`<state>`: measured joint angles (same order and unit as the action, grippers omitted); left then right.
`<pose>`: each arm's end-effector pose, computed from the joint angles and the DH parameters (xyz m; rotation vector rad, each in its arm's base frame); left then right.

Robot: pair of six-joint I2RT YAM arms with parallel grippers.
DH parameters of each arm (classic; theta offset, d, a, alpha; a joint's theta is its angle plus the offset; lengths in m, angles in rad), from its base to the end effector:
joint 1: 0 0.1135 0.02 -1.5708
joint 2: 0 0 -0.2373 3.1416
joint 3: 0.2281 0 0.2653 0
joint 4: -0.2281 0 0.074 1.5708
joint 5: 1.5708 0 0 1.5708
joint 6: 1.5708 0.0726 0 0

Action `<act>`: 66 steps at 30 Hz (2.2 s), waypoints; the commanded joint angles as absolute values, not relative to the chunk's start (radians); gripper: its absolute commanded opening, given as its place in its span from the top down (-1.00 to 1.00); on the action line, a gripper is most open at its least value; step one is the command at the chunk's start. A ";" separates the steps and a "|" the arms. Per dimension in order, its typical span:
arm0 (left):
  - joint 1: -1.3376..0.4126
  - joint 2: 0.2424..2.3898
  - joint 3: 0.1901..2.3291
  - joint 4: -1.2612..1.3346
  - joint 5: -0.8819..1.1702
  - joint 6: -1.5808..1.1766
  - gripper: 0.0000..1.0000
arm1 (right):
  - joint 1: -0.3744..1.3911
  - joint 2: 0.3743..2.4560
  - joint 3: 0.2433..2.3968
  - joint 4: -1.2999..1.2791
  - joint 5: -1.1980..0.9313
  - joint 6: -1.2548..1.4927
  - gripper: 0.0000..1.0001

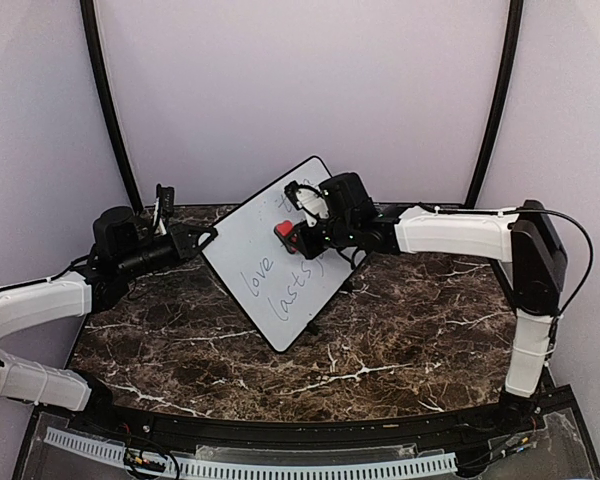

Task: Erase the whiteboard
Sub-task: Erase the whiteboard at the center of the board.

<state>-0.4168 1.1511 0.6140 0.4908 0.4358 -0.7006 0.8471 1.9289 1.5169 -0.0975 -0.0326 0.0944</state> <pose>0.2763 -0.1558 0.2431 0.1165 1.7503 -1.1908 0.3240 0.3702 0.2157 -0.8046 1.9803 0.5999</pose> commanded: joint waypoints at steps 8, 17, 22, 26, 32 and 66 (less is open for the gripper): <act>-0.443 1.096 0.624 0.637 0.596 -0.679 1.00 | 0.839 2.001 1.620 -0.129 -0.070 0.111 0.94; -0.443 1.089 0.626 0.634 0.599 -0.675 1.00 | 0.839 2.121 1.880 -0.234 -0.040 0.088 0.94; -0.443 1.084 0.627 0.632 0.599 -0.675 1.00 | 0.838 2.071 1.779 -0.209 -0.048 0.089 0.94; -0.443 1.082 0.627 0.634 0.602 -0.677 1.00 | 0.850 2.000 1.628 -0.163 -0.117 0.095 0.95; -0.443 1.090 0.627 0.641 0.607 -0.683 1.00 | 0.893 1.932 1.473 -0.124 -0.103 0.089 0.95; -0.443 1.089 0.627 0.641 0.609 -0.682 1.00 | 0.767 1.971 1.504 -0.125 -0.015 0.070 0.95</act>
